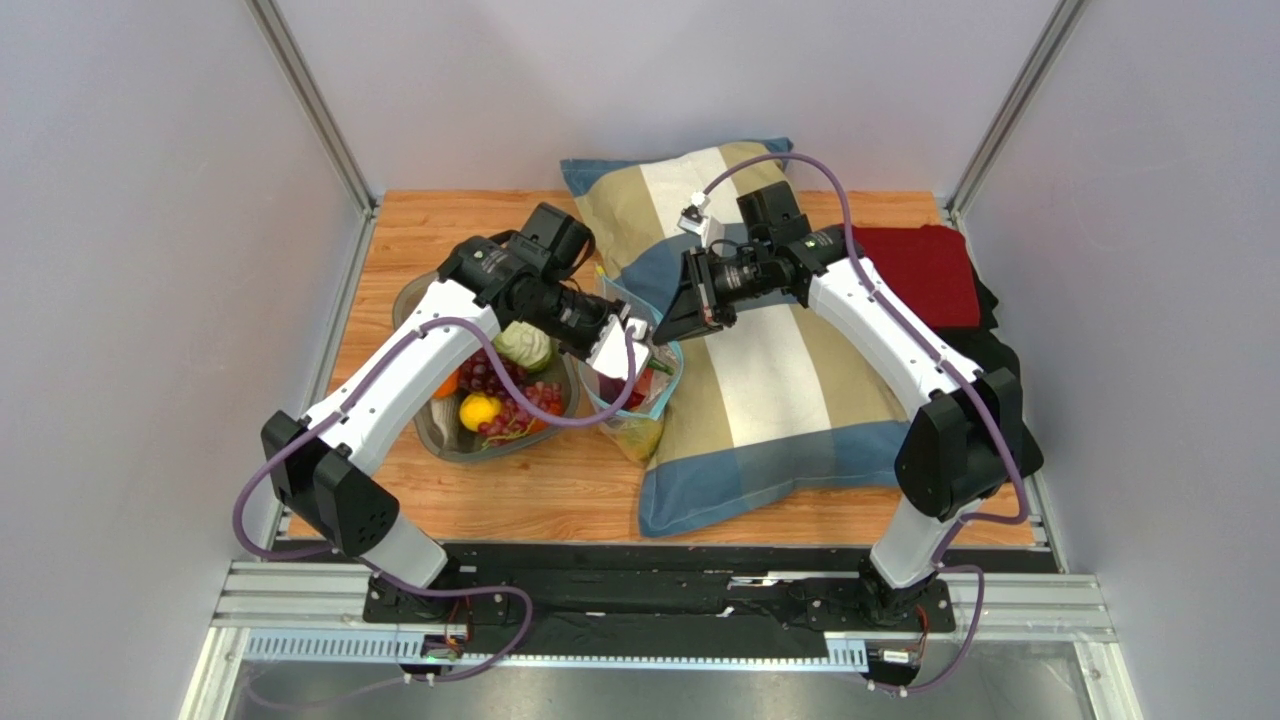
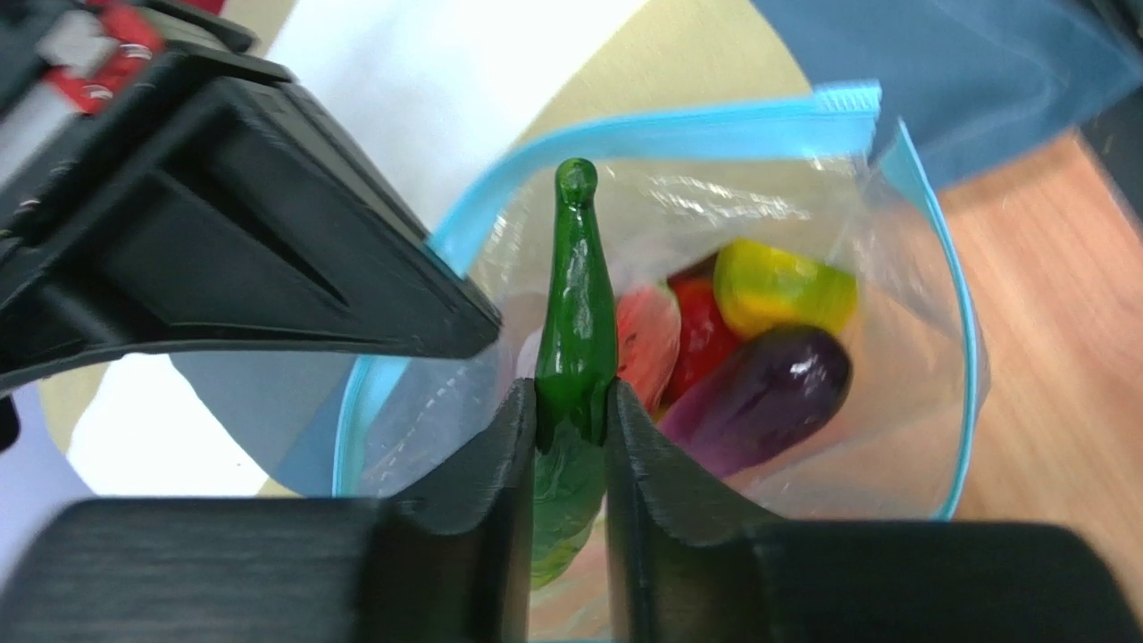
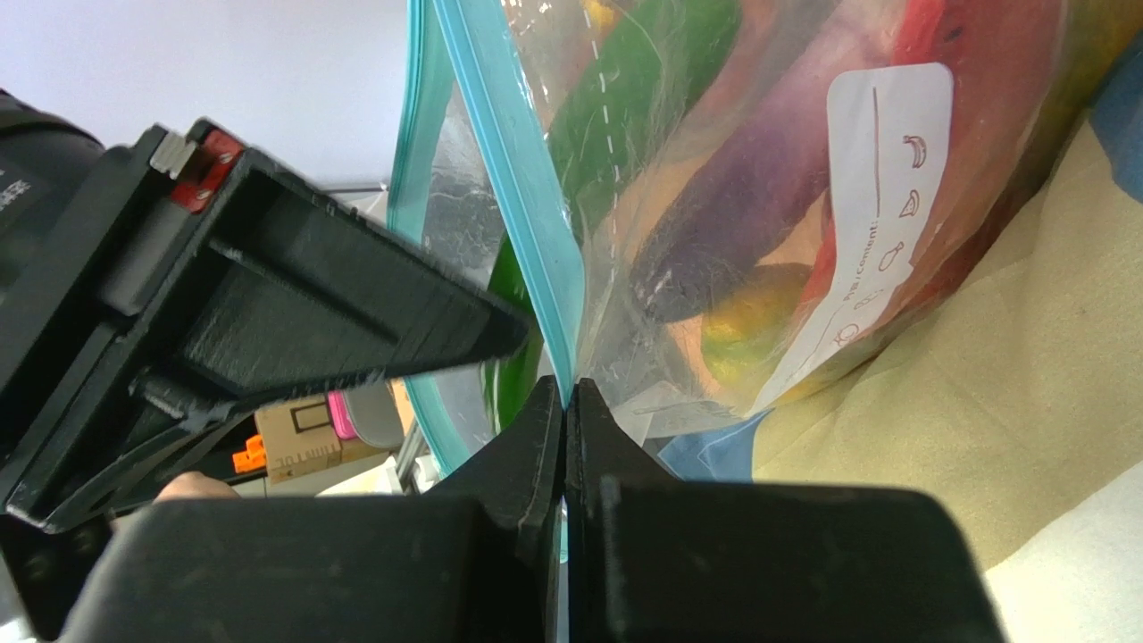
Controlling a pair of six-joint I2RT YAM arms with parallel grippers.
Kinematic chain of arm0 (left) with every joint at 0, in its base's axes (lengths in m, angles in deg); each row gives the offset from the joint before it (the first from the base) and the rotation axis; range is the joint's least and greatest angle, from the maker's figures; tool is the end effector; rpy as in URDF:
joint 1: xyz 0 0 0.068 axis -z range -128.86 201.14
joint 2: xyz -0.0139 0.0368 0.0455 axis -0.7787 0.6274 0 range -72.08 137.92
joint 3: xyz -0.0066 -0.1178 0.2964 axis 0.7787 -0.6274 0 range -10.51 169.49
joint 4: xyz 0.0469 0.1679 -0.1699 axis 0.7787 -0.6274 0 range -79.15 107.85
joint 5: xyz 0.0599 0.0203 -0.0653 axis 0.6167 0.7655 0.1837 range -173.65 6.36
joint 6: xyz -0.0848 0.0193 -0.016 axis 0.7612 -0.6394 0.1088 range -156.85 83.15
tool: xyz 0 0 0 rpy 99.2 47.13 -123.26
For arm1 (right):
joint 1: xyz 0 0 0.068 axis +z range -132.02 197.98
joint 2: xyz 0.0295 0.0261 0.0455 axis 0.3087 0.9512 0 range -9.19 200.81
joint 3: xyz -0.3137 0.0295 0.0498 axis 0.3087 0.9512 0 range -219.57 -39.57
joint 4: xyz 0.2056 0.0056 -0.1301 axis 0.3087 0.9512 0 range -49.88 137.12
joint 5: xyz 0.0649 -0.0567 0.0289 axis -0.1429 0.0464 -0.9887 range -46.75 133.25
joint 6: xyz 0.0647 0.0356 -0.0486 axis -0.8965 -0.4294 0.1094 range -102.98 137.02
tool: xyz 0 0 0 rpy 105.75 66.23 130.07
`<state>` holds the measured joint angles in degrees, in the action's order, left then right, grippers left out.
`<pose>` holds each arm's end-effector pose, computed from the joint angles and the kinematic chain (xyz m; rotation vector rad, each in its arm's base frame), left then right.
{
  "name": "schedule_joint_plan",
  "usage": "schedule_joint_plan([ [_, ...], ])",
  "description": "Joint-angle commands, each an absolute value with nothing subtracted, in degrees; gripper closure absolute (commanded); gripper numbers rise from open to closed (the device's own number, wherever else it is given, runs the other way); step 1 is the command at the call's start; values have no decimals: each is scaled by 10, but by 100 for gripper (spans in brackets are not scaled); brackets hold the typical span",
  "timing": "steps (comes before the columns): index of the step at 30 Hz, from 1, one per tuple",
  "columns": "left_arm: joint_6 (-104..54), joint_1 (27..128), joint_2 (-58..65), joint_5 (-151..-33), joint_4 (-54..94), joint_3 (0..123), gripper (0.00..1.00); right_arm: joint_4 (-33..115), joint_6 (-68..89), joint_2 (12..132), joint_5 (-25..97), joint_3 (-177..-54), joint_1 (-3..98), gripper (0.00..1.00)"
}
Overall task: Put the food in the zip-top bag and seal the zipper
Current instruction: Place the fake vegetable in the zipper food storage bag.
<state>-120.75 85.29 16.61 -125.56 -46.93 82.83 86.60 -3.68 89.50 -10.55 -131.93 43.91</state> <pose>0.2179 -0.2112 0.3881 2.1127 0.9916 -0.5462 0.3057 0.2192 0.3602 -0.5426 2.4890 1.5044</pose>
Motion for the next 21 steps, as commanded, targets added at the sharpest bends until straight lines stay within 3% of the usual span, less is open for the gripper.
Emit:
schedule_joint_plan([
  [1,-1326,854,148,-1201,-522,834,47,882,-13,881,-123,-1344,443,100],
  [4,-1309,855,127,-1204,-519,833,35,885,-9,881,-121,-1347,442,100],
  [7,-1238,854,84,-1248,-505,841,30,885,-10,881,-119,-1349,442,100],
  [11,-1077,835,13,-1285,-490,823,30,885,-6,879,-117,-1351,442,100],
  [14,-1013,767,-23,-1304,-487,771,30,886,-6,880,-114,-1354,442,100],
  [21,-1072,593,-26,-1271,-519,675,29,885,-5,885,-111,-1361,442,100],
])
